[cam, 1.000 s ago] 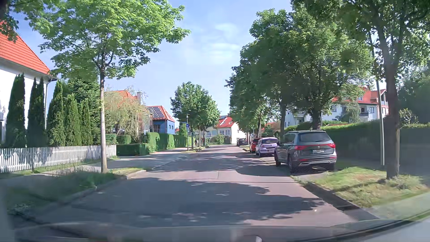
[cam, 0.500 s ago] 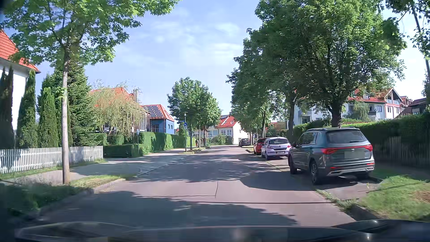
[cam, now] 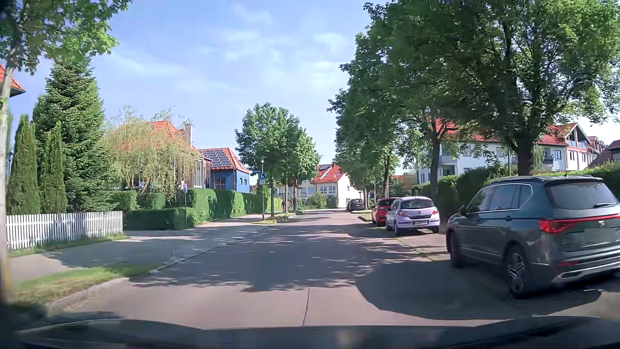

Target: Follow the waypoints while adhering to traffic rules and regulations

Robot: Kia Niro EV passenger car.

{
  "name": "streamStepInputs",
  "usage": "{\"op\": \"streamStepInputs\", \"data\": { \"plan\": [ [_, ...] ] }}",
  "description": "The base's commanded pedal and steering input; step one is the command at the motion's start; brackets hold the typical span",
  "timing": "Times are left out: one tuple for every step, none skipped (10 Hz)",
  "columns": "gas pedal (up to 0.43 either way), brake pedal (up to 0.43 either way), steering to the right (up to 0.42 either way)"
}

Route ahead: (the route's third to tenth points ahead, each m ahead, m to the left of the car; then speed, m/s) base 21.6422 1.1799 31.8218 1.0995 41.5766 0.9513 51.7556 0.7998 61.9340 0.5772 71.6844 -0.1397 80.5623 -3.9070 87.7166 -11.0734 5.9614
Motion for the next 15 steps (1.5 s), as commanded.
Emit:
{"op": "streamStepInputs", "data": {
  "plan": [
    [0.087,0.000,-0.006],
    [0.087,0.000,-0.005],
    [0.087,0.000,-0.003],
    [0.087,0.000,-0.004],
    [0.079,0.000,-0.003],
    [0.067,0.000,-0.003],
    [0.067,0.000,-0.003],
    [0.067,0.000,-0.003],
    [0.067,0.000,-0.003],
    [0.067,0.000,-0.002],
    [0.067,0.000,-0.002],
    [0.067,0.000,-0.002],
    [0.067,0.000,-0.001],
    [0.067,0.000,0.000],
    [0.067,0.000,0.001]
  ]
}}
